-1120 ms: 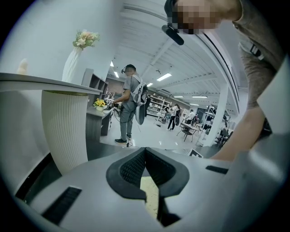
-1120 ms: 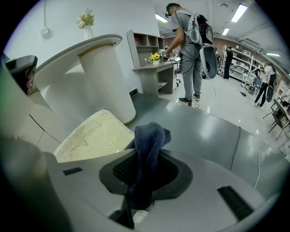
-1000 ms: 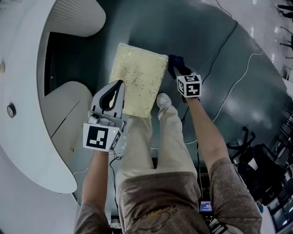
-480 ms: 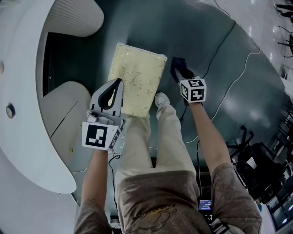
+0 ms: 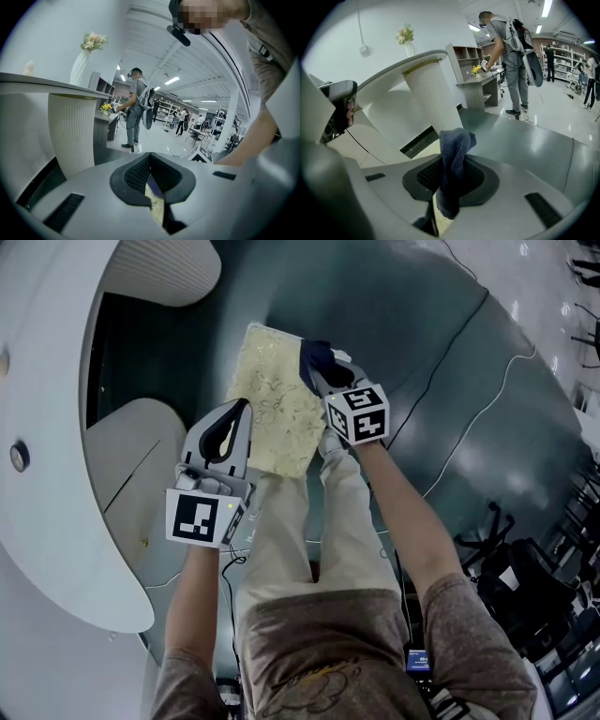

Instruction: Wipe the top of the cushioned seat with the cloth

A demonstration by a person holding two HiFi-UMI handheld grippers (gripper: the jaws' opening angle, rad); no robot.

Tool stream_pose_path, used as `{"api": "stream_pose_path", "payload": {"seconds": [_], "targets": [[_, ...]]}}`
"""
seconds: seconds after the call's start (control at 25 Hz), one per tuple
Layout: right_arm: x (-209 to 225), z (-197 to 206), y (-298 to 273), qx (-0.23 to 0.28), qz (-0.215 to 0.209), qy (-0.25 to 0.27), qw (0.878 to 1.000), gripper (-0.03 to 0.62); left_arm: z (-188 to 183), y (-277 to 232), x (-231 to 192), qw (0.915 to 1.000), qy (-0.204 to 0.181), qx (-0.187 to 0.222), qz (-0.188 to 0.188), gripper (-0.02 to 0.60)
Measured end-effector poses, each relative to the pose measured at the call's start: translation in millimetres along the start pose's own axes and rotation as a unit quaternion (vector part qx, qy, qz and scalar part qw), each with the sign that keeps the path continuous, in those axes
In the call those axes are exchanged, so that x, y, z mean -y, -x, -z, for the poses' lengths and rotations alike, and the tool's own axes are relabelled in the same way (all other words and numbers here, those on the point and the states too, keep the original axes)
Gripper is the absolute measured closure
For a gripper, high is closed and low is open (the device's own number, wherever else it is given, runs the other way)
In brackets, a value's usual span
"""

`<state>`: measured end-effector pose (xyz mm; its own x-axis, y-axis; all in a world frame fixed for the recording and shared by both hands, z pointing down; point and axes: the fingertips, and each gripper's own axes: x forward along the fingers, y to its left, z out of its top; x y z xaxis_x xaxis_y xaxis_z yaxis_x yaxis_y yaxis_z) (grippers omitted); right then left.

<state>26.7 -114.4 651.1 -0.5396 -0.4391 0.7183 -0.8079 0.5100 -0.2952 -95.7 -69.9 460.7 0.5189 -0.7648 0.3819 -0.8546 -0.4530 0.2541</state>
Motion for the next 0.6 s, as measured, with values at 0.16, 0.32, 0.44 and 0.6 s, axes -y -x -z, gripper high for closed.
{"api": "stream_pose_path", "payload": {"seconds": [0.16,0.32,0.44,0.6], "targets": [[-43,-14,-30,0.004,-0.031,0.002,1.000,0.508,3,8,-9,1.0000,0.002,0.000,-0.007,0.565],[-85,-17,-56,0.001,-0.058,0.002,0.998,0.508,5,19,-24,0.9999,0.005,-0.002,-0.016,0.565],[-112,-13,-71,-0.006,-0.074,0.003,0.997,0.508,6,28,-35,0.9996,0.009,-0.001,-0.025,0.565],[-133,-6,-84,-0.015,-0.087,0.003,0.996,0.508,9,36,-44,0.9993,0.012,-0.003,-0.036,0.565]]}}
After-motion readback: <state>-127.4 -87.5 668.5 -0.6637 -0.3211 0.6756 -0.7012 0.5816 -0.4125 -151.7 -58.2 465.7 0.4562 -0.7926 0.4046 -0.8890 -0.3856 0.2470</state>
